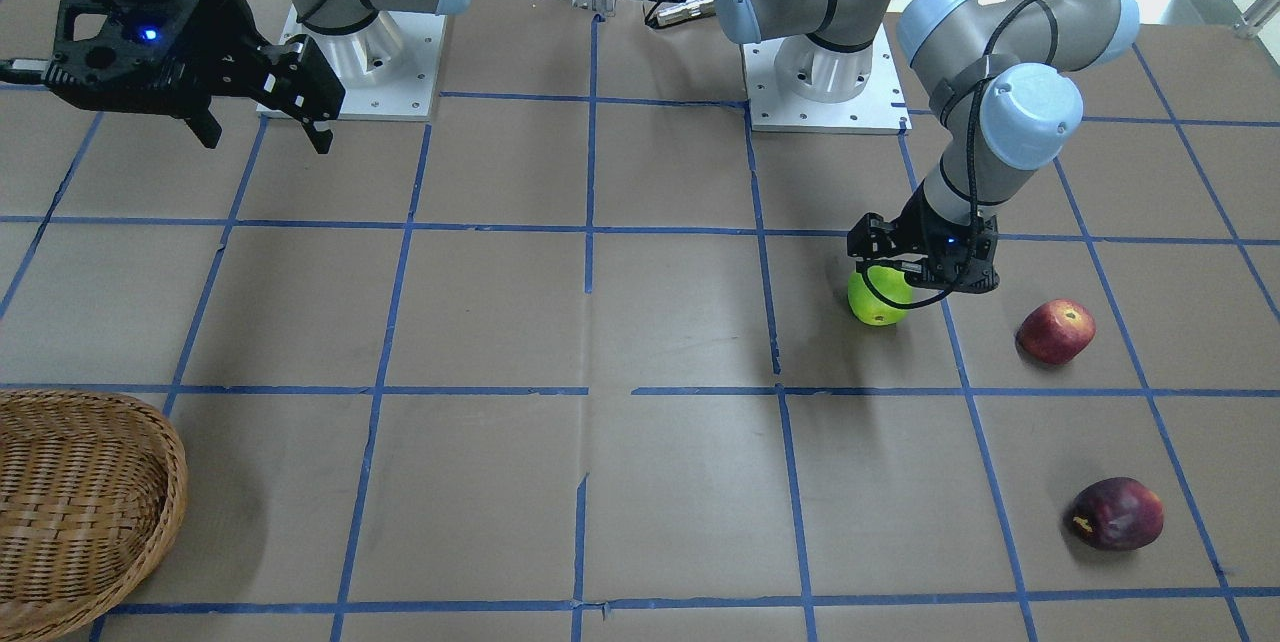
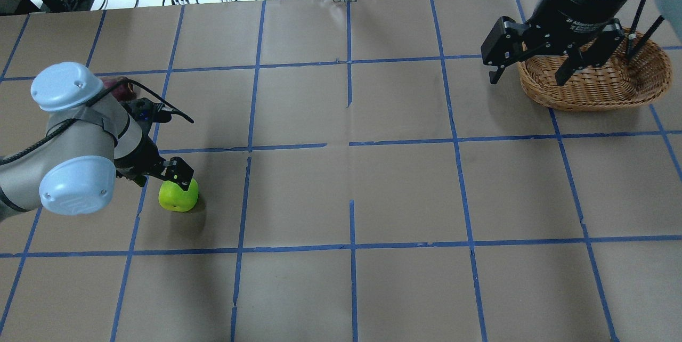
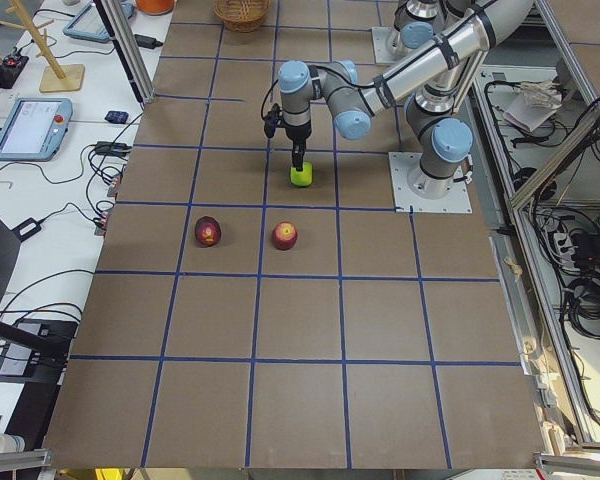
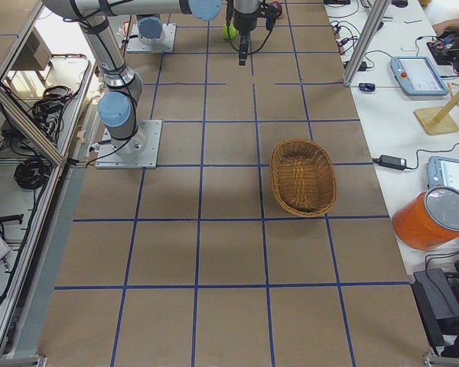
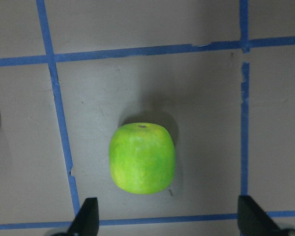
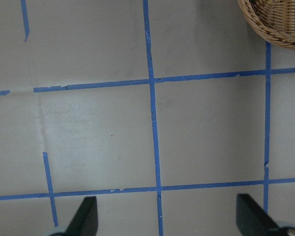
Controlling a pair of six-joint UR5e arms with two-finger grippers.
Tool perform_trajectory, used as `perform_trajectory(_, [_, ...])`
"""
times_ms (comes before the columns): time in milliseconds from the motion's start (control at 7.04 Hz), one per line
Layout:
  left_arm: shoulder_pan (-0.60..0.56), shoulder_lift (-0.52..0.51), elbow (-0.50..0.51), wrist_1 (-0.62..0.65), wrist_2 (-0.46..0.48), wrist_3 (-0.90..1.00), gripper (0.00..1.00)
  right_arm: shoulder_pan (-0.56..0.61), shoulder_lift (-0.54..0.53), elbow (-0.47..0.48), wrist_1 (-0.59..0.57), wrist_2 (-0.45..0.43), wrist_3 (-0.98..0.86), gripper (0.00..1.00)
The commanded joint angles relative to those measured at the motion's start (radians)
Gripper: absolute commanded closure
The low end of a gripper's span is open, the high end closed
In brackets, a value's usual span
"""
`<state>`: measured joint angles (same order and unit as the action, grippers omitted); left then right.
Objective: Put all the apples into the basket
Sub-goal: 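Close the left gripper on the green apple, then carry the green apple with the left gripper toward the table center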
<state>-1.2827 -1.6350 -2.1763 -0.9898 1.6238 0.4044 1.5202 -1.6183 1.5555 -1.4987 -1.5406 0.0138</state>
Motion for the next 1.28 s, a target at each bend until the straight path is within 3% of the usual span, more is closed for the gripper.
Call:
perform_trajectory(0, [0.008,-0.081,-0.036,0.083,-0.001,-0.005,0.0,0.0,0.0,0.001,0.0,0.001,0.0,0.0])
perform_trajectory(284, [0.008,-0.115,-0.031,0.115,-0.002,-0.016,0.05,0.0,0.0,0.0,0.0,0.001,-0.001,0.0])
perform_trajectory(426, [0.006,-0.12,-0.024,0.115,-0.001,-0.039,0.35,0.0,0.0,0.0,0.0,0.001,0.0,0.0])
perform_trajectory(568, [-0.006,-0.12,-0.002,0.111,-0.007,-0.146,0.49,0.0,0.0,0.0,0.0,0.001,0.0,0.0])
perform_trajectory(710, [-0.05,-0.118,0.05,0.088,-0.034,-0.276,0.49,0.0,-0.002,0.001,0.002,-0.001,-0.001,0.0])
perform_trajectory(994, [-0.252,-0.138,0.267,-0.105,-0.042,-0.509,0.49,0.0,-0.005,0.001,0.0,0.001,-0.003,0.0])
perform_trajectory(1136, [-0.351,-0.178,0.327,-0.115,-0.061,-0.635,0.49,0.0,0.004,0.005,0.003,-0.001,-0.006,0.0])
